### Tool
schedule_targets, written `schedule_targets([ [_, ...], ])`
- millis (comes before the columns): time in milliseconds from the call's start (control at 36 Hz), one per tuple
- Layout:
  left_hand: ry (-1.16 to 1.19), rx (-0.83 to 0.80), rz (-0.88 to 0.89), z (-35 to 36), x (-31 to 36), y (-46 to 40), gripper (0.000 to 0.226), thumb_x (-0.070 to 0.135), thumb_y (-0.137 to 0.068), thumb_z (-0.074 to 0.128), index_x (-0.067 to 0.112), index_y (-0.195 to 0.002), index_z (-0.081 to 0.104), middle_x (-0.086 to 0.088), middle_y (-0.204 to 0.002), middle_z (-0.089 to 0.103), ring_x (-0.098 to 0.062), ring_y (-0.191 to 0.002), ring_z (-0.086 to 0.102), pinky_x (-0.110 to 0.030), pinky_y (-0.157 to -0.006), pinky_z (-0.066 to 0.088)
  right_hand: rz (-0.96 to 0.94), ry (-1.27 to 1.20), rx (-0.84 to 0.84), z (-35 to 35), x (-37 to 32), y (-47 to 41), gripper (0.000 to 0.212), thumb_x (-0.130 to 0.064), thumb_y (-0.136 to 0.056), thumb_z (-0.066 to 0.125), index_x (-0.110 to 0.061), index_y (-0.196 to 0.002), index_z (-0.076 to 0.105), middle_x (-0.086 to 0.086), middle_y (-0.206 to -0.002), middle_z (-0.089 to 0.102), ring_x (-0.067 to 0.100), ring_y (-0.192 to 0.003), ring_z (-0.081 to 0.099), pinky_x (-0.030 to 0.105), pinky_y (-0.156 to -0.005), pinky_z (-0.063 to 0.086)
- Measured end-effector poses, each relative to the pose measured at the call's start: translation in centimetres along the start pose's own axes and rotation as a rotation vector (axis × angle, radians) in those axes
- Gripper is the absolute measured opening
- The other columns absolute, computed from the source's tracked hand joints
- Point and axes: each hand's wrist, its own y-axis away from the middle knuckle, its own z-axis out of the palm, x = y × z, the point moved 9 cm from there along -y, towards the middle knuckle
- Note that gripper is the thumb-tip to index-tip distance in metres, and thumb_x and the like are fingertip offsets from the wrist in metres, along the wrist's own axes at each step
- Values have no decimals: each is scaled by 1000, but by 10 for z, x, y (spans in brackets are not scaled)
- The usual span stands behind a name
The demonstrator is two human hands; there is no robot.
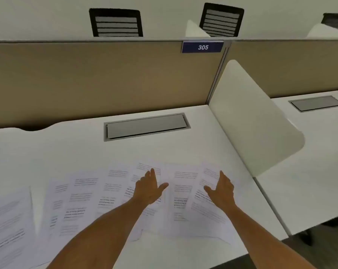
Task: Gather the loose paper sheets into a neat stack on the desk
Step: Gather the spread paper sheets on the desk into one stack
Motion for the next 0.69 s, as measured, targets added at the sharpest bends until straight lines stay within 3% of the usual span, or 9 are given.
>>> schedule_targets([
  [139, 20, -59, -36, 26, 6, -8, 87, 59, -94, 47, 7, -155, 13, -16, -159, 28, -34, -143, 35, -46, -114, 33, 330, -9, -15, 10, 66, -2, 102, -43, -84, 74, -4, -157, 14, 25, -157, 29, 44, -143, 31, 49, -115, 32],
  [278, 138, -116, -109, 54, 13, -14, 87, 49, -95, 54, 4, -155, 10, -18, -161, 22, -34, -147, 28, -45, -119, 29, 514, 20, -45, 21, 113, -4, 101, -48, -81, 75, -1, -152, 21, 26, -148, 36, 44, -132, 42, 51, -105, 44],
  [333, 181, -115, -128, 62, 17, -16, 88, 46, -95, 56, 2, -155, 10, -19, -160, 22, -34, -147, 28, -43, -120, 29, 560, 47, -67, 26, 128, -3, 106, -52, -81, 73, -2, -153, 14, 26, -150, 30, 45, -134, 37, 52, -107, 41],
  [472, 235, -114, -181, 74, 22, -20, 89, 43, -94, 60, 0, -154, 10, -20, -160, 21, -34, -147, 26, -43, -119, 29, 556, 24, -87, 34, 141, -12, 118, -53, -80, 74, 0, -156, 1, 26, -159, 20, 44, -144, 25, 53, -115, 33],
  [583, 232, -110, -203, 80, 26, -22, 91, 43, -93, 62, -1, -154, 9, -20, -160, 22, -36, -147, 26, -44, -118, 29, 470, -6, -117, 41, 136, -17, 120, -48, -82, 76, 2, -156, -5, 24, -165, 5, 41, -153, 5, 52, -122, 24],
  [694, 228, -94, -232, 84, 28, -23, 94, 43, -93, 62, 0, -155, 6, -20, -162, 17, -37, -148, 21, -46, -120, 27, 378, 71, -138, 48, 128, -16, 118, -47, -84, 73, 2, -156, -7, 24, -166, -2, 41, -154, 1, 51, -121, 25],
])
